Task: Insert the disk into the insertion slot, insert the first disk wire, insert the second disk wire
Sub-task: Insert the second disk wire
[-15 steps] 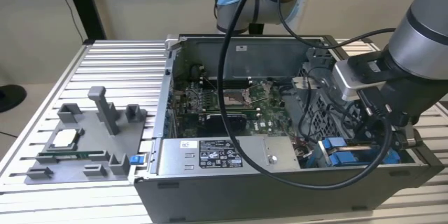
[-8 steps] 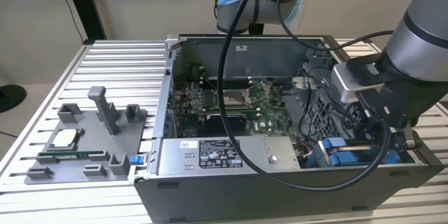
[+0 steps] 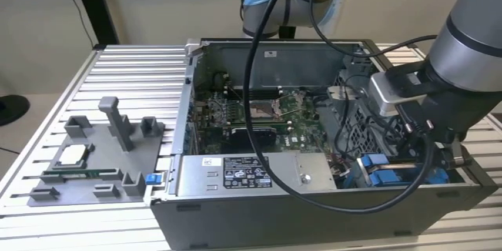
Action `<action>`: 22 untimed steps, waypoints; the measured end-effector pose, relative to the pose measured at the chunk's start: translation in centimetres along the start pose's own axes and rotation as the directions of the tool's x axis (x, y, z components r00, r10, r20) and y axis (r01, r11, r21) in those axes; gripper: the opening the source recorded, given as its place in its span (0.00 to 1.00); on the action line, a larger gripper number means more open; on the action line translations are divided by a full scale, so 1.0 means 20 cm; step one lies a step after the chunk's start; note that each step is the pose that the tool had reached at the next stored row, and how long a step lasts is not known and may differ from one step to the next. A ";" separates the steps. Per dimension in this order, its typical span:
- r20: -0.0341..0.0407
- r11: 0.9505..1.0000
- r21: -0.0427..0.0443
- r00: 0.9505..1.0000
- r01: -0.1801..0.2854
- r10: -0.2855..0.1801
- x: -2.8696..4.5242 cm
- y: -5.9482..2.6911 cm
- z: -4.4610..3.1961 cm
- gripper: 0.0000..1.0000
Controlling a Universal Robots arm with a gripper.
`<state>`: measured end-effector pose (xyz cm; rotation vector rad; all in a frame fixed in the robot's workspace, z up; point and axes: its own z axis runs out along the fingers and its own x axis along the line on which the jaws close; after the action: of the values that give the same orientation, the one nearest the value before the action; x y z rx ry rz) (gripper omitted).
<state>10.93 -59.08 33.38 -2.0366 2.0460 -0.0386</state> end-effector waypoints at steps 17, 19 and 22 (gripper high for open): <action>0.002 1.000 0.003 1.000 -0.008 0.008 -0.001 0.004 -0.002 1.00; 0.002 1.000 0.003 1.000 -0.010 0.010 -0.007 -0.004 -0.043 1.00; 0.002 1.000 0.003 1.000 -0.010 0.010 -0.018 -0.017 -0.109 1.00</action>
<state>10.83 -59.07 35.61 -2.0237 2.0536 -0.0382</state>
